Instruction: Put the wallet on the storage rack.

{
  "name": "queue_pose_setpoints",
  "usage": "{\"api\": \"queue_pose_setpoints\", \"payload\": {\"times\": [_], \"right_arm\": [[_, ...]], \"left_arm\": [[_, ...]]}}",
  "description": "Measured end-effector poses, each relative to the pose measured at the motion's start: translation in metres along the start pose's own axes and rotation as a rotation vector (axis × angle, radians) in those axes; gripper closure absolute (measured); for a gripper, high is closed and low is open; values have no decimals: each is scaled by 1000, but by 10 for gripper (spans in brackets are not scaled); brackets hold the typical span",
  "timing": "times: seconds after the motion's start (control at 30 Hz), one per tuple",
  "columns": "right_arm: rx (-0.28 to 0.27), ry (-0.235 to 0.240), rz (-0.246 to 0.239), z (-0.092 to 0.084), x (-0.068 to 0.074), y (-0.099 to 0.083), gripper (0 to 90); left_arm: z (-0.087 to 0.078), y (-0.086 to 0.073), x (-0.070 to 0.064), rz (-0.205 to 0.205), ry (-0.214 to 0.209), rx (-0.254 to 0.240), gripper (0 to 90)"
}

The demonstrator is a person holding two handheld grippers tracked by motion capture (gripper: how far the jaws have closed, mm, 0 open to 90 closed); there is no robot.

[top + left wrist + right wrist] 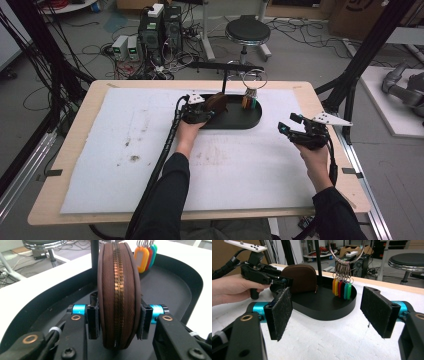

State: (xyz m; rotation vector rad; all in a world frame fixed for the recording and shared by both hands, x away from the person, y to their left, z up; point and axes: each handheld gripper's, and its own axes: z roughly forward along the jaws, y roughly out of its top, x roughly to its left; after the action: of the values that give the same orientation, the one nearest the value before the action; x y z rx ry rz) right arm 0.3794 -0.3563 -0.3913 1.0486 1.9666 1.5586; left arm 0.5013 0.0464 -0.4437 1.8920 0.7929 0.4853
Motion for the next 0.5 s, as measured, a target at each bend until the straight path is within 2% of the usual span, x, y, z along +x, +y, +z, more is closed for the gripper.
{"api": "queue_pose_setpoints", "payload": {"times": [0.1, 0.2, 0.4, 0.5], "right_arm": [[-2, -1, -1, -1, 0, 0, 260], [-3, -1, 3, -2, 0, 0, 260], [-1, -2, 3, -2, -1, 0, 260], [0, 0, 0, -1, -1, 0, 261]], "left_arm": [[0, 0, 0, -6, -3, -3, 561], [-1, 1, -1, 6, 7, 5, 518], [-6, 2, 3, -33, 20, 33, 308], [-13, 7, 3, -29, 14, 41, 254]]}}
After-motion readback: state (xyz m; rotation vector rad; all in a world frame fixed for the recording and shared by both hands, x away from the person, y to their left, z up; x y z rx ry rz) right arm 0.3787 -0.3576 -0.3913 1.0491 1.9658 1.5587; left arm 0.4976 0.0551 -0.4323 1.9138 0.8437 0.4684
